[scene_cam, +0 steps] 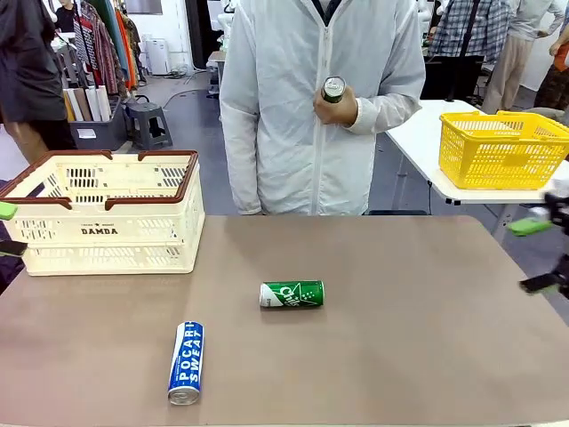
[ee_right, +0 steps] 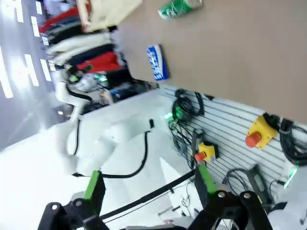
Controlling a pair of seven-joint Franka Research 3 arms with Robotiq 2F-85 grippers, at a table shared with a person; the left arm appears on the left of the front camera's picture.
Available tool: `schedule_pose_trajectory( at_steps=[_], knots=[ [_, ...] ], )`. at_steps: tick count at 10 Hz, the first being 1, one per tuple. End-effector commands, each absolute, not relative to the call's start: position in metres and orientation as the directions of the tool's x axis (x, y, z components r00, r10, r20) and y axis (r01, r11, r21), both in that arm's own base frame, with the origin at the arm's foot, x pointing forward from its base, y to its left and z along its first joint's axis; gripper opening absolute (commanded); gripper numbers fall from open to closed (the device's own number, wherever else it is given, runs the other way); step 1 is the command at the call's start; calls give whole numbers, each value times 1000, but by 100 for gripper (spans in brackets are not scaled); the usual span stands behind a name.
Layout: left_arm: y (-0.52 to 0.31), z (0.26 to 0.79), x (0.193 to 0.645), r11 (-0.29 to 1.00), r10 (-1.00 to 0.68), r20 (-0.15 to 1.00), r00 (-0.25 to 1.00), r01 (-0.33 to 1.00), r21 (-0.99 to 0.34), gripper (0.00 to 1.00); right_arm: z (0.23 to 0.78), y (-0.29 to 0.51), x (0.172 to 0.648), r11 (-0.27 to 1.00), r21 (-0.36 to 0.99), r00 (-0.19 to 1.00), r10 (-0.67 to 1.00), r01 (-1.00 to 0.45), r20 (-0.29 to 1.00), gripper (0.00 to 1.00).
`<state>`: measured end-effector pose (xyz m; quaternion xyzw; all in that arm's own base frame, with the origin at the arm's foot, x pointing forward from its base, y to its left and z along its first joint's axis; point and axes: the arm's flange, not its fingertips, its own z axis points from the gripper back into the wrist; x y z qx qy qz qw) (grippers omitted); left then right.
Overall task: Place the drinks into the Shopping basket.
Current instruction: Pick up one drink and place it into the Shopping basket.
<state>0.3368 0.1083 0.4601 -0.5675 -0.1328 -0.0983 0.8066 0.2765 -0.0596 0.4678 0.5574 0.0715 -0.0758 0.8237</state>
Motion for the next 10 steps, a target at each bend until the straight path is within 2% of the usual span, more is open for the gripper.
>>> schedule_pose_trajectory(
  at_steps=[1,2,3,4,9,10],
  knots=[
    [110,463,335,336,-15,319,948,305,-891,100,409,-97,259,170,980,994,-41,102,-97,100],
    [110,463,335,336,-15,319,948,305,-891,100,385,-115,256,145,988,995,-90,59,-46,100],
    [110,463,335,336,-15,319,948,305,-891,100,370,-107,254,305,951,990,-140,57,-14,100],
    [110,463,335,336,-15,319,948,305,-891,100,422,-125,265,211,969,988,-108,132,-111,100],
    [108,460,337,336,-8,326,945,309,-889,100,422,-125,265,211,969,988,-108,132,-111,100],
    [104,479,345,386,107,134,985,83,-919,100,422,-125,265,211,969,988,-108,132,-111,100]
  ],
)
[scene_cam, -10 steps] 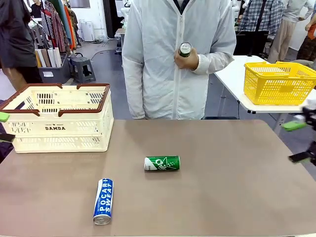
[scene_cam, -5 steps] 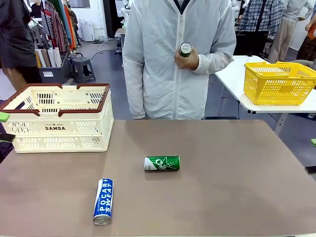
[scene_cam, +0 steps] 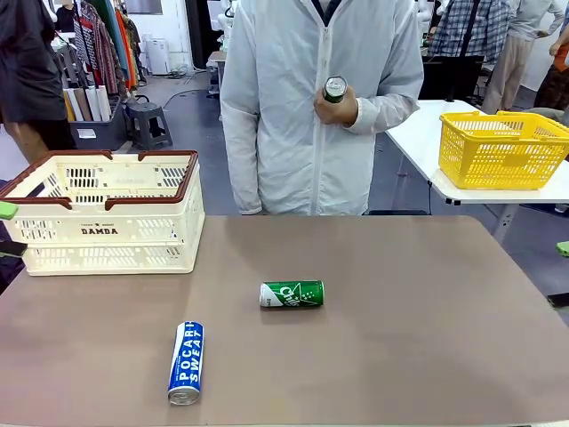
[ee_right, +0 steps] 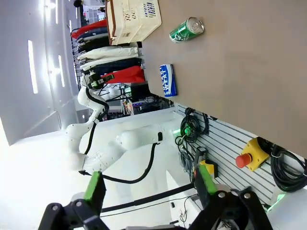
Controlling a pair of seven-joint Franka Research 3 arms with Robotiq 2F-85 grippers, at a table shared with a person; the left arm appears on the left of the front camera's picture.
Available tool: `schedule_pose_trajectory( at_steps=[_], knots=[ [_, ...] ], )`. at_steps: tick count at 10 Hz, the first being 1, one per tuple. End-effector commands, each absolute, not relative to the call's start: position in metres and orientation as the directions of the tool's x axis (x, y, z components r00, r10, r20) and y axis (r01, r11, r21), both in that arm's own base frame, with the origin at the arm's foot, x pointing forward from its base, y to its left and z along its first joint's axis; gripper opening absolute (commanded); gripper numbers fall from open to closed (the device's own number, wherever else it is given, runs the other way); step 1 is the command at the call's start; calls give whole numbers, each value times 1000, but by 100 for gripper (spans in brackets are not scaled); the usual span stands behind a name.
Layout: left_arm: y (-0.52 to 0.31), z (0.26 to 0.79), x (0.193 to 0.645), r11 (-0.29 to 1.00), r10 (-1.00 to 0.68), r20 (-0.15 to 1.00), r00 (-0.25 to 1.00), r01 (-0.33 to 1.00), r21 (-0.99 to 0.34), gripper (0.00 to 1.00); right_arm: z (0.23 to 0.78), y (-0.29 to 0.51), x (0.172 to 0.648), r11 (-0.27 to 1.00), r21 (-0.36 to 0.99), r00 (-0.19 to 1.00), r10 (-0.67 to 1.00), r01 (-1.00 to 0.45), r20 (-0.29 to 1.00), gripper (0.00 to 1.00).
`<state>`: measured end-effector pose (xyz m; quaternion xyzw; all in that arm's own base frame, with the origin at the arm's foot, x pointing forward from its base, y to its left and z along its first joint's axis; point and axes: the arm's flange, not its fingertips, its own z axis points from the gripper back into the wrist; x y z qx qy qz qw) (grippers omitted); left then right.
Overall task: Place the drinks into the Shopping basket.
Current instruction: Pick up one drink and place it into the Shopping basket.
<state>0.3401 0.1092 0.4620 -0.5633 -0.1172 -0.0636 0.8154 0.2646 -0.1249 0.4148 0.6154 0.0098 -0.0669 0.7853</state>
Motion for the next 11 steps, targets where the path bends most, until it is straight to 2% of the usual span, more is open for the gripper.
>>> schedule_pose_trajectory(
  at_steps=[1,3,4,5,8,9,10,11],
  knots=[
    [60,497,349,505,108,35,994,-24,-863,100,422,-125,265,211,969,988,-108,132,-111,100],
    [-69,510,347,774,244,21,969,-182,-606,100,422,-125,265,211,969,988,-108,132,-111,100],
    [-111,504,354,843,254,-32,967,-237,-484,100,422,-125,265,211,969,988,-108,132,-111,100],
    [-141,495,364,870,272,-57,961,-271,-411,100,422,-125,265,211,969,988,-108,132,-111,100],
    [-202,466,360,954,175,-145,974,-204,-220,100,422,-125,265,211,969,988,-108,132,-111,100],
    [-207,471,362,967,138,-49,989,-145,-212,100,422,-125,265,211,969,988,-108,132,-111,100],
    [-211,452,346,935,226,-79,971,-239,-264,100,422,-125,265,211,969,988,-108,132,-111,100],
    [-211,452,346,935,226,-79,971,-239,-264,100,422,-125,265,211,969,988,-108,132,-111,100]
  ],
)
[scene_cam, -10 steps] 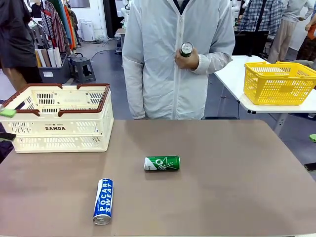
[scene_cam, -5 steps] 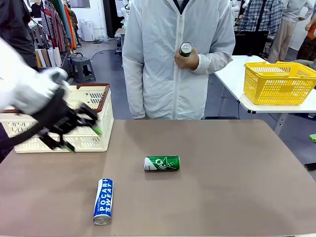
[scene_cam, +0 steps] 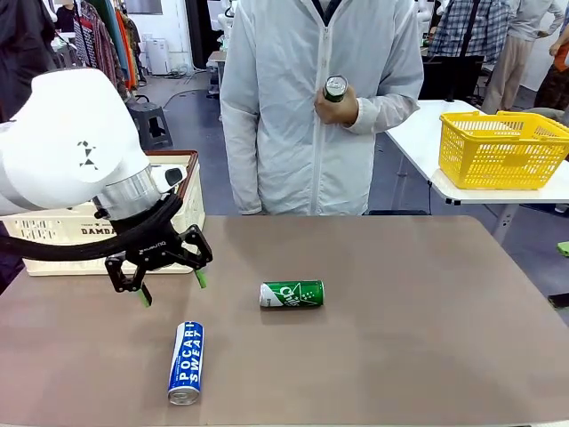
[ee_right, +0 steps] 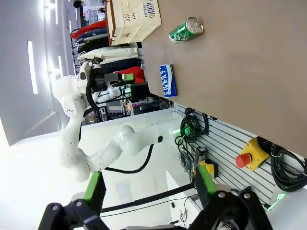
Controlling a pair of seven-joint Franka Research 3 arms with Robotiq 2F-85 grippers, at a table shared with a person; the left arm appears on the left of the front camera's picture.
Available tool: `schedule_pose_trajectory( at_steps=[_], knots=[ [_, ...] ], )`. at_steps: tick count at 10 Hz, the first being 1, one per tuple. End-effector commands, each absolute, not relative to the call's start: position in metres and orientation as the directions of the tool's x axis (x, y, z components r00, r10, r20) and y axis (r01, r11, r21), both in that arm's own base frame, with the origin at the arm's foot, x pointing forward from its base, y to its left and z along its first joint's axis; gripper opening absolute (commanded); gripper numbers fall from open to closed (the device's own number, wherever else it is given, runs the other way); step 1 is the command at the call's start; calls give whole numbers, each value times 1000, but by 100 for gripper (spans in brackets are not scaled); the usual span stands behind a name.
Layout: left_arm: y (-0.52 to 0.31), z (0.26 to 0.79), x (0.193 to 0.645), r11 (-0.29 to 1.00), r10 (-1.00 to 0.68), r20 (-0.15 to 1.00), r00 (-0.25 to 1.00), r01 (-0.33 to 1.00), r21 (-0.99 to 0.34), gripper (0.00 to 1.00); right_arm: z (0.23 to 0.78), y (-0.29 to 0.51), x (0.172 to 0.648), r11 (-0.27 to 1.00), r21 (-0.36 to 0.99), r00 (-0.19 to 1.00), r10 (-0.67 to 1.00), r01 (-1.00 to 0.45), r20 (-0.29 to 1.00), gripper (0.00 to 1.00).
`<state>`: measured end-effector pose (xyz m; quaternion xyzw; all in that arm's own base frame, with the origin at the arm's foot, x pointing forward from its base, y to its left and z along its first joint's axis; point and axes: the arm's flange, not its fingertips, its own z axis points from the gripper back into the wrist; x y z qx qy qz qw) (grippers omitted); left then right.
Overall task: Place the drinks into the Shopping basket.
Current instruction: Pick up one drink and place it into the Shopping basket.
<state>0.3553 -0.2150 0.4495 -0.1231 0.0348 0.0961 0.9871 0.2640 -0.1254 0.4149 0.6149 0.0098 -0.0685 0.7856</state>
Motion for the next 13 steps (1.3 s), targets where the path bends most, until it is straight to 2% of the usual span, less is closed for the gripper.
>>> schedule_pose_trajectory(
  at_steps=[1,2,3,4,5,10,13],
  knots=[
    [-211,452,346,935,226,-79,971,-239,-264,100,422,-125,265,211,969,988,-108,132,-111,100],
    [-215,449,355,951,181,-92,979,-198,-236,100,422,-125,265,211,969,988,-108,132,-111,100],
    [-226,439,359,975,57,-93,994,-75,-210,100,422,-125,265,211,969,988,-108,132,-111,100],
    [-231,421,356,984,32,-99,995,-49,-173,100,422,-125,265,211,969,988,-108,132,-111,100],
    [-237,400,355,983,98,-86,991,-109,-145,100,422,-125,265,211,969,988,-108,132,-111,100],
    [-244,322,355,982,165,-150,975,-176,-66,100,422,-125,265,211,969,988,-108,132,-111,100],
    [-256,299,358,992,110,-241,964,-120,-27,100,422,-125,265,211,969,988,-108,132,-111,100]
  ],
)
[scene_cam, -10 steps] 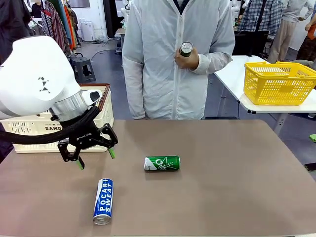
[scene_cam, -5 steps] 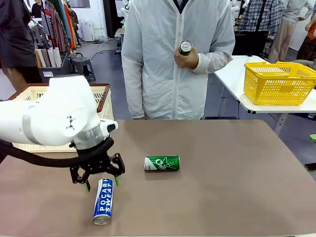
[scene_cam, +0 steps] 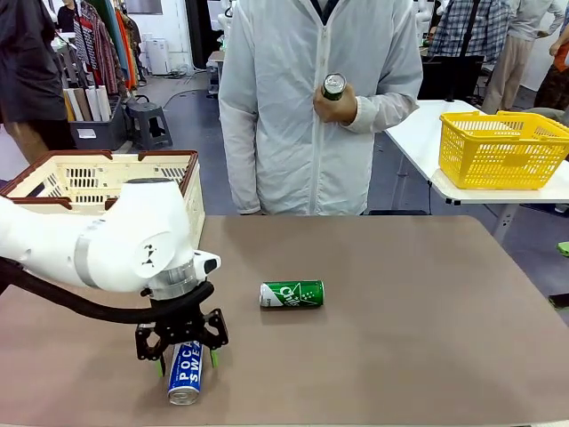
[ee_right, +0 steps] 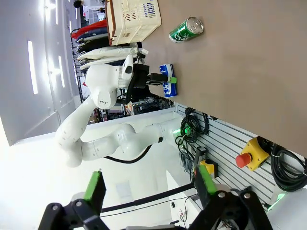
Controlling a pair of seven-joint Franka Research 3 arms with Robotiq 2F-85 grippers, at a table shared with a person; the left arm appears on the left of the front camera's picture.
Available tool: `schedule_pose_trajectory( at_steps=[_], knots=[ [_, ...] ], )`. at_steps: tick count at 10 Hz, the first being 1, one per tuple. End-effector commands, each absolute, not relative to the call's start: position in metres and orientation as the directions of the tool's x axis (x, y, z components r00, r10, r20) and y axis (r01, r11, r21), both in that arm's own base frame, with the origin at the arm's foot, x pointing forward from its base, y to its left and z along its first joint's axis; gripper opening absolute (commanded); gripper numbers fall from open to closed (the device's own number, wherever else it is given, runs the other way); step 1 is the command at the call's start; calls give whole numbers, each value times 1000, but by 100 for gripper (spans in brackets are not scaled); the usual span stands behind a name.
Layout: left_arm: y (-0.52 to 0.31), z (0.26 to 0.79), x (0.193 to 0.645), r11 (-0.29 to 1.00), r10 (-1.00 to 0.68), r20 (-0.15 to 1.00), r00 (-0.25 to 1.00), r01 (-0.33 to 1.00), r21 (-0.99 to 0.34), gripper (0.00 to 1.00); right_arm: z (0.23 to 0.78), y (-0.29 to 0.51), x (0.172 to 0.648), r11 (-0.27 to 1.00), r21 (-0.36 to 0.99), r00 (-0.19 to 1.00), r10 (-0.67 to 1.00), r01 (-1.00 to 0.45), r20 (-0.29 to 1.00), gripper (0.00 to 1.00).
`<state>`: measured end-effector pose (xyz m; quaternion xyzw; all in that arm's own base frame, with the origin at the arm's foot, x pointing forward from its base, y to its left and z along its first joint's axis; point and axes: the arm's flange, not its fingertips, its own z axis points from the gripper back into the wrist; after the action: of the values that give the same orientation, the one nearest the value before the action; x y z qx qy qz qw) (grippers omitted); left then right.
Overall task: Place the drinks into the Shopping basket.
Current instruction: Pick up one drink and place it into the Shopping basket.
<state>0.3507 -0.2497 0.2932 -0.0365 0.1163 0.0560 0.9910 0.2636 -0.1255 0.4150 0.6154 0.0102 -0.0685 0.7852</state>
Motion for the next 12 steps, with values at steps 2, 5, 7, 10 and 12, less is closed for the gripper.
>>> schedule_pose_trajectory(
  at_steps=[2,5,7,10,12],
  knots=[
    [-256,300,359,991,122,-237,964,-132,-29,100,422,-125,265,211,969,988,-108,132,-111,100],
    [-253,300,359,991,123,-240,963,-131,-15,0,422,-125,265,211,969,988,-108,132,-111,100],
    [-253,300,360,991,127,-228,965,-131,-5,0,422,-125,265,211,969,988,-108,132,-111,100],
    [-247,311,357,990,132,-190,973,-140,-27,0,422,-125,265,211,969,988,-108,132,-111,100],
    [-227,352,347,990,106,-171,980,-120,-76,0,422,-125,265,211,969,988,-108,132,-111,100]
  ],
)
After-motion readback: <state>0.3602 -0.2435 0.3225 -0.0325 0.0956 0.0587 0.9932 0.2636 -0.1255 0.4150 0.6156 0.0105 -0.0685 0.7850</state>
